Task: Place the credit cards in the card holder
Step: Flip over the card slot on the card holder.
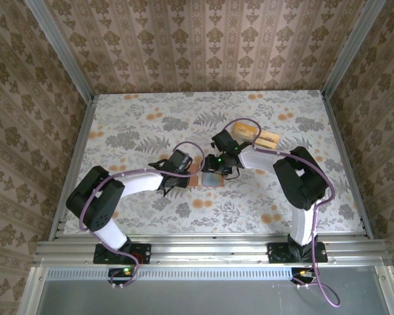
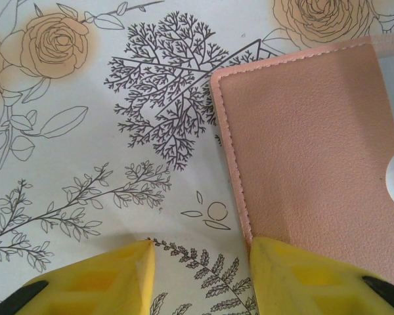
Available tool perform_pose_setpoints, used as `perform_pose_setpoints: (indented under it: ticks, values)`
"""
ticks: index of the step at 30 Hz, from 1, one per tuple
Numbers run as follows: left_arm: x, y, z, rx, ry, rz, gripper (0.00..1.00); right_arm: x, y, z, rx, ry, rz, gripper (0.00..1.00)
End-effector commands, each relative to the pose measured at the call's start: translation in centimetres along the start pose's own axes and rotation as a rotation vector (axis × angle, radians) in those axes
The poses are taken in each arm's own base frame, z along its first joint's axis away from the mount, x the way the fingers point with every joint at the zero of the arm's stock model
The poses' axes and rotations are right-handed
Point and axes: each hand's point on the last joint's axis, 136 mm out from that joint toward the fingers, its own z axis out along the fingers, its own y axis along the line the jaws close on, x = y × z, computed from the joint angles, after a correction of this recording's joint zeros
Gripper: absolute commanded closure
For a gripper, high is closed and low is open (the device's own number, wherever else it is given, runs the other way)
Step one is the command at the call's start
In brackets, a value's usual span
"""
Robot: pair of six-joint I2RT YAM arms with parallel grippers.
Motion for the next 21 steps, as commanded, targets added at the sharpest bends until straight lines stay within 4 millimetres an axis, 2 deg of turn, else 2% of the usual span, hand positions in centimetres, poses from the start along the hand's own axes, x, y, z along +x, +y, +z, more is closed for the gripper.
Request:
perform_pose_setpoints:
  ticks: [1, 11, 21]
  values:
    - [1.3, 0.1, 0.4, 0.001, 0.038, 0.03, 0.53, 0.4, 0.3, 0.8, -0.028, 0.025, 0.034, 0.52]
    - [-1.1, 0.5, -2.6, 0.028, -0.093, 0.018, 0.39, 0.7, -0.2, 0.9, -0.02, 0.022, 0.048, 0.52]
    - [-2.3, -0.4, -5.3, 0.071, -0.196, 0.034, 0.34, 0.8, -0.3, 1.0, -0.023, 0.02, 0.056, 0.52]
